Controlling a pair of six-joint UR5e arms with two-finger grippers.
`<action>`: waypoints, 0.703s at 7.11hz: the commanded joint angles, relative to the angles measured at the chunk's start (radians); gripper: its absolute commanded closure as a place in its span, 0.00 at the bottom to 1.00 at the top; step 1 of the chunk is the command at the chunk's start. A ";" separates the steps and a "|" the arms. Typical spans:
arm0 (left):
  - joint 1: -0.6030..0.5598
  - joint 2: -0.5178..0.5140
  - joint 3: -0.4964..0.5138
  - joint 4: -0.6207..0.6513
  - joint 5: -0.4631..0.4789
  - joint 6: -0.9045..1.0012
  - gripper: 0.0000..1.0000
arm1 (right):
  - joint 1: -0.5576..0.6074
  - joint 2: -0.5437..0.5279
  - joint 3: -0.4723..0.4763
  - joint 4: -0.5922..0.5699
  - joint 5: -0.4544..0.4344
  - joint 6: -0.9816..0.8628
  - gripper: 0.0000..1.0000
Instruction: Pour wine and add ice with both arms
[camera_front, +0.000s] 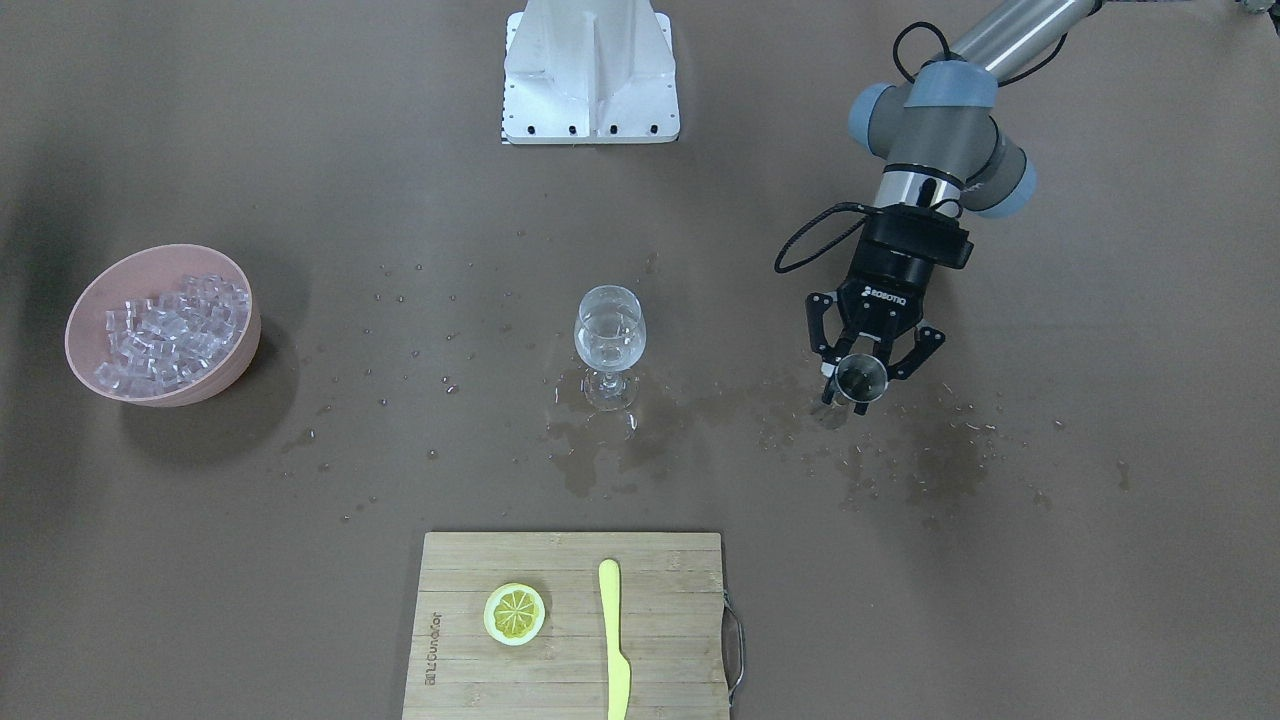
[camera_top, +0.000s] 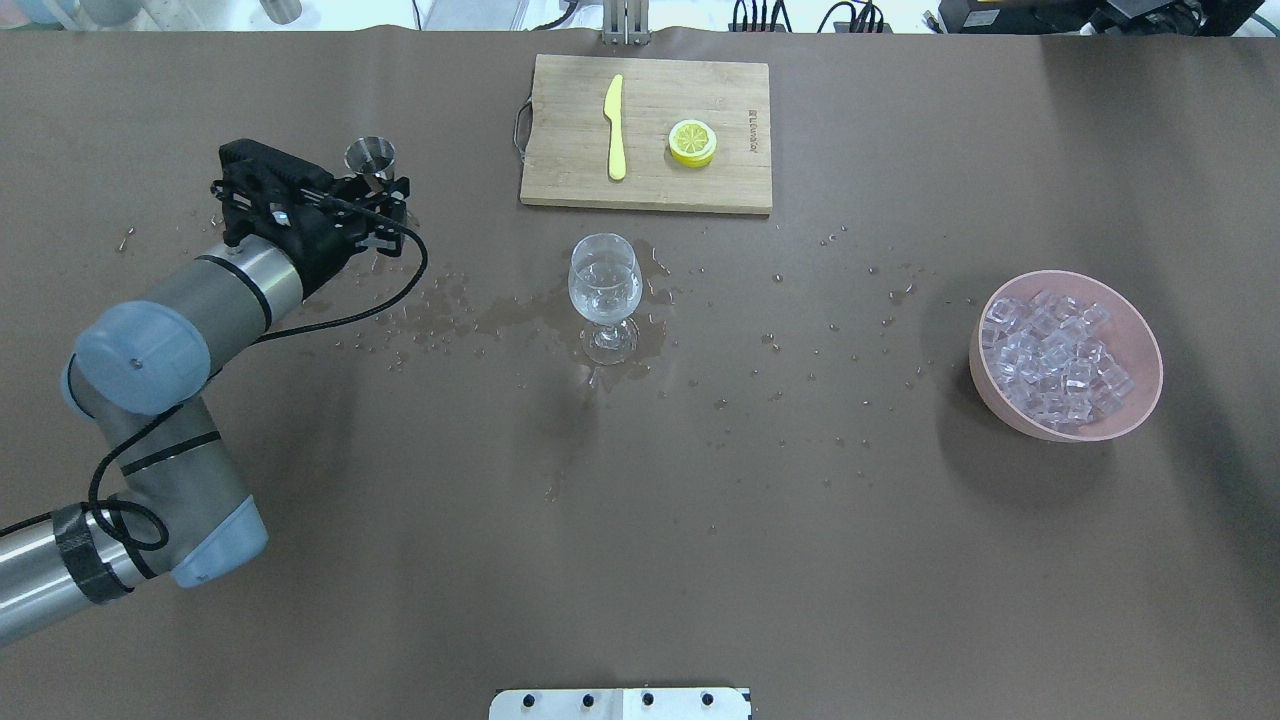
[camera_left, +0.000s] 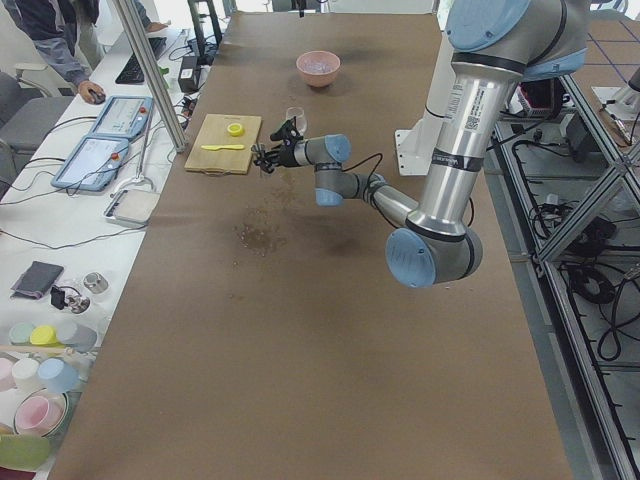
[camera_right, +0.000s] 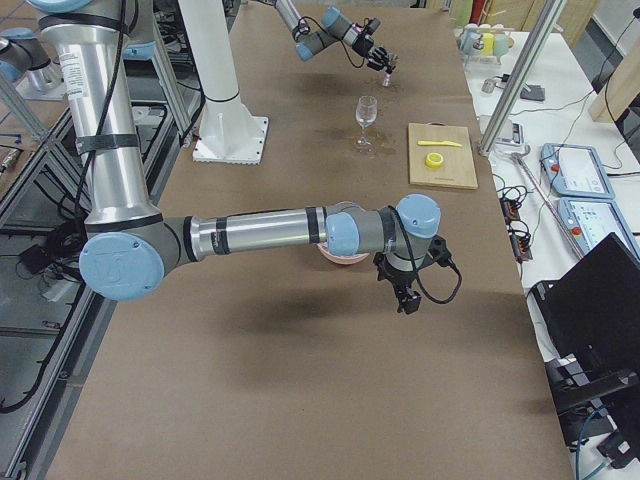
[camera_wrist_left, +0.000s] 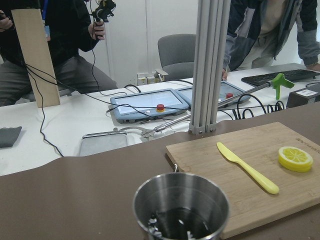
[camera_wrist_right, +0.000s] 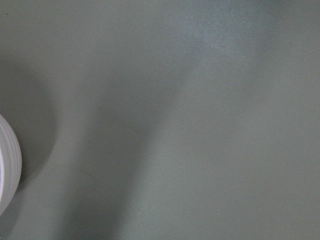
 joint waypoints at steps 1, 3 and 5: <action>0.028 -0.040 -0.083 0.131 -0.001 0.127 1.00 | -0.001 0.000 0.000 0.000 0.007 -0.001 0.00; 0.072 -0.060 -0.158 0.250 0.001 0.140 1.00 | -0.001 0.000 -0.002 0.000 0.012 -0.001 0.00; 0.098 -0.075 -0.165 0.255 0.002 0.319 1.00 | -0.001 0.000 -0.002 0.000 0.012 -0.001 0.00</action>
